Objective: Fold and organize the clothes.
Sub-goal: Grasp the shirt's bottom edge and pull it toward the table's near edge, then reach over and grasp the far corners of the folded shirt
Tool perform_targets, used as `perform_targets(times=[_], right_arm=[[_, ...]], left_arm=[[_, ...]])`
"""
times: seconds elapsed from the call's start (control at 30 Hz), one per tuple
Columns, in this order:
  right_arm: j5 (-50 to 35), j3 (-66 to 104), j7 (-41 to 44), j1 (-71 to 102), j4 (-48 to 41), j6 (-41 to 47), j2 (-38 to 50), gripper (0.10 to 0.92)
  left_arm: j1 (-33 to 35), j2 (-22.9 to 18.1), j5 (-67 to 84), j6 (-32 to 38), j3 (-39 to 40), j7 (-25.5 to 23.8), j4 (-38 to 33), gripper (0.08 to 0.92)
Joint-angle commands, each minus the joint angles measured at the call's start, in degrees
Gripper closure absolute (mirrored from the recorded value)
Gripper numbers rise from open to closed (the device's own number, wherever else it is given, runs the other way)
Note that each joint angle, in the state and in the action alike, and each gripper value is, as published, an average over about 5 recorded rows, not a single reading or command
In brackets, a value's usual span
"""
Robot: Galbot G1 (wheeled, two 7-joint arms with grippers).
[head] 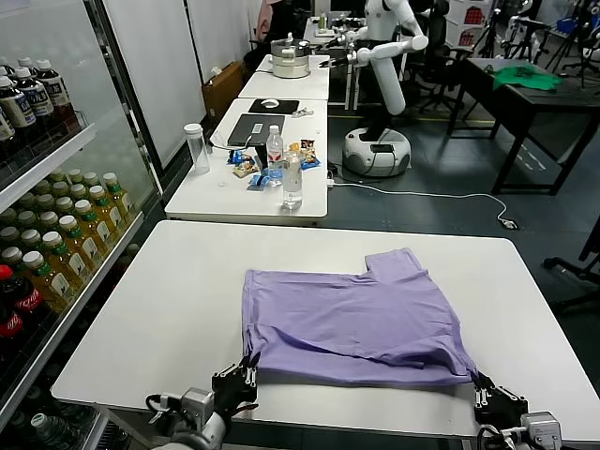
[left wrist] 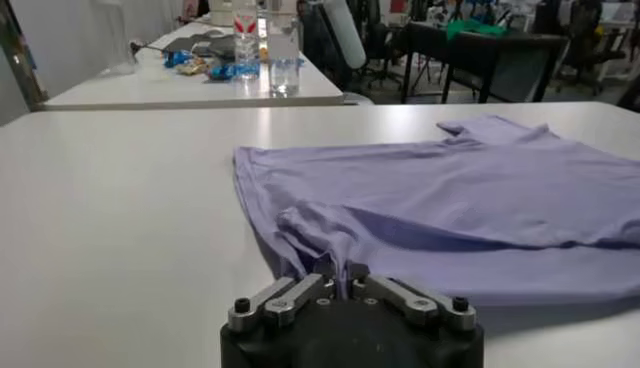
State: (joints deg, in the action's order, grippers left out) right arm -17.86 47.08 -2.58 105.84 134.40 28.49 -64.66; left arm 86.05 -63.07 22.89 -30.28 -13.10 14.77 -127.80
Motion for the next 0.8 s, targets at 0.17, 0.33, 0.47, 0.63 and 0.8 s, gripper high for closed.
perform_targets(times=[0.17, 0.33, 0.47, 0.63, 0.8], right_arm=[[-6.8, -4.7, -1.9, -19.3, -5.4, -1.2, 6.0, 0.519], [-12.6, -12.9, -4.7, -38.4, -20.5, 2.1, 9.3, 0.372], [-15.9, -20.7, -5.6, -51.7, -31.3, 4.3, 9.9, 0.263], [-17.7, -29.0, -5.7, -62.1, -41.4, 4.7, 9.2, 0.207], [-18.4, -34.3, -5.3, -68.3, -50.5, 4.7, 6.8, 0.203]], left_arm=[[-8.8, 3.0, 2.2, 1.7, -2.7, -0.2, 1.0, 0.559], [-22.5, 1.3, 5.5, 1.2, 2.1, 1.3, 14.2, 0.412], [-31.4, -0.7, 5.9, 0.5, 6.3, 2.2, 24.0, 0.300], [-39.0, -3.6, 5.0, -0.2, 9.2, 3.7, 33.9, 0.191], [-42.6, -5.9, 4.4, -0.5, 10.5, 4.6, 39.6, 0.178]])
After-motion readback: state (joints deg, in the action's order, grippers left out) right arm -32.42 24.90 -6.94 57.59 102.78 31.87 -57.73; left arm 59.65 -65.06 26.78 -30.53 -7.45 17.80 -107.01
